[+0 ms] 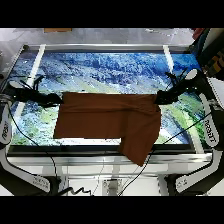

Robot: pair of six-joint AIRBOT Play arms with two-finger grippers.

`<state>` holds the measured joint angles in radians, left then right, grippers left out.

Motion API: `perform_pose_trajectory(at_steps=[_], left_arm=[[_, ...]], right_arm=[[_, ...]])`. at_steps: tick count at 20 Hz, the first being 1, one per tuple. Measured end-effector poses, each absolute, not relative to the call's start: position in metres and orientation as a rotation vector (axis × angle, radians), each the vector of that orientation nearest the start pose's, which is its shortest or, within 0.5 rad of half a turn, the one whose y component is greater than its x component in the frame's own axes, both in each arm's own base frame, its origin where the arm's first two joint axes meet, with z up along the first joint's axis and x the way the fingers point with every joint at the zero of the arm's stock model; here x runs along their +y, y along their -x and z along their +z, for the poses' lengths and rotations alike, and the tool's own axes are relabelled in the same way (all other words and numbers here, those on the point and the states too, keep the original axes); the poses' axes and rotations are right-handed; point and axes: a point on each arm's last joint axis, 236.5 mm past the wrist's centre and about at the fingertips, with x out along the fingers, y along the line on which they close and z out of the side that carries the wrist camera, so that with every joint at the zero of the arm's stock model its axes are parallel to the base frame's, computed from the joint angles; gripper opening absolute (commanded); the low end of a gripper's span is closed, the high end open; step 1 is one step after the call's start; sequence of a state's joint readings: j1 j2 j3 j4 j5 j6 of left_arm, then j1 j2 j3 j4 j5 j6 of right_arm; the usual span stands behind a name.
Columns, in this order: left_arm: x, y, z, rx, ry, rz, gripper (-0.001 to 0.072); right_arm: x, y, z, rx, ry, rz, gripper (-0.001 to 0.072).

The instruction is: Fold the clothes and pants, and hang the long-sleeved shirts on hangers.

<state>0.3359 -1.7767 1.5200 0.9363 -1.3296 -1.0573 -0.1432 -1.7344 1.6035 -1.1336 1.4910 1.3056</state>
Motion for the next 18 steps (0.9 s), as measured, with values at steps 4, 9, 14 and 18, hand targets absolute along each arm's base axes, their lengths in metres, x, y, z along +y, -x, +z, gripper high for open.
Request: perform_pose_trajectory(at_steps=[4, 9, 14, 18], left_arm=[[0.054, -0.452, 0.005, 1.217, 0.371, -0.326, 0.0689], [0.103, -0.434, 0.062, 1.093, 0.462, -0.21, 0.0537], [0.108, -0.418, 0.075, 1.07, 0.542, -0.211, 0.0649], [0.096, -0.406, 0.063, 1.119, 0.582, -0.238, 0.0649]], right_arm=[[0.03, -0.409, 0.0, 1.524, -0.225, 0.413, 0.0128], [0.011, -0.328, 0.007, 1.589, -0.312, 0.419, 0.0133], [0.044, -0.219, -0.033, 1.628, -0.532, 0.454, 0.0456], [0.07, -0.195, -0.065, 1.57, -0.663, 0.414, 0.0449]])
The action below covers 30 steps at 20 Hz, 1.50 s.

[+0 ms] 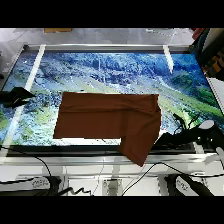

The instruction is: Fold the clothes and pants, and hang the long-sleeved shirts on hangers.

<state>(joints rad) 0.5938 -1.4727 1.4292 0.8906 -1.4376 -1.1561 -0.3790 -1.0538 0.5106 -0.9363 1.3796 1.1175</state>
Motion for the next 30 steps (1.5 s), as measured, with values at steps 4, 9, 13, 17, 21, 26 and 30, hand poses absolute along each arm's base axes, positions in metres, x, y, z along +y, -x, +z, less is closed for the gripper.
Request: perform_pose_trajectory(at_steps=[4, 9, 13, 17, 21, 26, 30], left_arm=[[0.091, -0.392, 0.045, 1.181, 0.603, -0.241, 0.0647], [0.09, -0.38, 0.029, 1.237, 0.602, -0.23, 0.0645], [0.091, -0.376, 0.025, 1.254, 0.604, -0.222, 0.0644], [0.098, -0.367, 0.015, 1.296, 0.572, -0.191, 0.0642], [0.101, -0.351, -0.003, 1.362, 0.557, -0.166, 0.0641], [0.094, -0.324, -0.033, 1.463, 0.578, -0.156, 0.0632], [0.083, -0.302, -0.054, 1.528, 0.598, -0.181, 0.0631]], right_arm=[[0.082, -0.193, -0.078, 1.545, -0.694, 0.397, 0.0449], [0.086, -0.187, -0.096, 1.603, -0.731, 0.385, 0.0399], [0.098, -0.197, -0.097, 1.558, -0.77, 0.462, 0.0399], [0.099, -0.201, -0.1, 1.537, -0.753, 0.488, 0.0379], [0.1, -0.199, -0.101, 1.542, -0.741, 0.504, 0.0363], [0.111, -0.191, -0.103, 1.571, -0.676, 0.551, 0.018], [0.115, -0.197, -0.103, 1.549, -0.633, 0.567, 0.0018]])
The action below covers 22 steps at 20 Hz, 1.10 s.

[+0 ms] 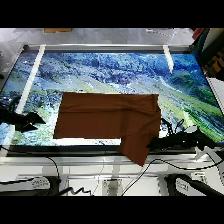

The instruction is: Fold the clothes and pants, and hang the long-sleeved shirts on hangers.

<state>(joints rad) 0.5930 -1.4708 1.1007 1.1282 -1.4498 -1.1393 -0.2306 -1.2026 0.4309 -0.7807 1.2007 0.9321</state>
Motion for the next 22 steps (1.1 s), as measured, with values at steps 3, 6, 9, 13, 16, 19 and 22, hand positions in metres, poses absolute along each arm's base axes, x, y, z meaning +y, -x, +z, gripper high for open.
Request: perform_pose_trajectory(at_steps=[3, 6, 9, 13, 16, 19, 22], left_arm=[[0.073, -0.289, -0.066, 1.558, 0.596, -0.221, 0.0593], [0.061, -0.282, -0.076, 1.556, 0.613, -0.27, 0.0548], [0.052, -0.277, -0.087, 1.55, 0.63, -0.284, 0.0548], [0.042, -0.267, -0.1, 1.554, 0.651, -0.298, 0.0545], [0.036, -0.262, -0.106, 1.556, 0.664, -0.309, 0.0398], [0.033, -0.26, -0.113, 1.559, 0.677, -0.31, 0.0286], [0.032, -0.261, -0.118, 1.549, 0.678, -0.305, 0.0016]], right_arm=[[0.114, -0.207, -0.096, 1.519, -0.61, 0.578, 0.0018], [0.115, -0.216, -0.09, 1.491, -0.605, 0.586, 0.0018], [0.115, -0.221, -0.087, 1.476, -0.607, 0.589, 0.0018], [0.116, -0.223, -0.085, 1.469, -0.61, 0.589, 0.0018], [0.116, -0.224, -0.085, 1.468, -0.61, 0.59, 0.0018], [0.116, -0.224, -0.085, 1.466, -0.611, 0.59, 0.0018], [0.116, -0.224, -0.084, 1.465, -0.611, 0.59, 0.0018]])
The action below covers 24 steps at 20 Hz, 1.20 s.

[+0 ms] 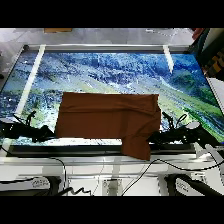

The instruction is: Fold the clothes and pants, and hang the long-sleeved shirts on hangers.

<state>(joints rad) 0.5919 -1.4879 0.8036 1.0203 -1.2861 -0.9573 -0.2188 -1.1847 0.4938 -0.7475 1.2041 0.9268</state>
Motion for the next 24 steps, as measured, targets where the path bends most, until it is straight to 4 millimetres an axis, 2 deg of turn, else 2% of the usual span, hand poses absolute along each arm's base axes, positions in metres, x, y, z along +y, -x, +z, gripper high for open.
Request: perform_pose_trajectory(at_steps=[4, 8, 11, 15, 17, 20, 24], left_arm=[[0.027, -0.27, -0.114, 1.504, 0.692, -0.339, 0.0016], [0.018, -0.294, -0.094, 1.396, 0.718, -0.411, 0.0015], [0.007, -0.326, -0.05, 1.213, 0.719, -0.549, 0.0015], [-0.001, -0.383, 0.023, 0.889, 0.774, -0.656, 0.0014], [0.0, -0.408, 0.043, 0.777, 0.789, -0.638, 0.0014], [-0.006, -0.441, 0.043, 0.71, 0.774, -0.568, 0.0014], [-0.021, -0.485, 0.021, 0.671, 0.748, -0.414, 0.0015]], right_arm=[[0.117, -0.227, -0.081, 1.458, -0.61, 0.601, 0.0017], [0.117, -0.243, -0.058, 1.401, -0.576, 0.638, 0.0017], [0.114, -0.264, -0.026, 1.304, -0.516, 0.66, 0.0017], [0.109, -0.3, 0.021, 1.128, -0.46, 0.641, 0.0016], [0.098, -0.327, 0.034, 1.032, -0.475, 0.559, 0.0016], [0.069, -0.377, 0.041, 0.894, -0.561, 0.36, 0.0015], [0.032, -0.435, 0.031, 0.757, -0.725, 0.145, 0.0015]])
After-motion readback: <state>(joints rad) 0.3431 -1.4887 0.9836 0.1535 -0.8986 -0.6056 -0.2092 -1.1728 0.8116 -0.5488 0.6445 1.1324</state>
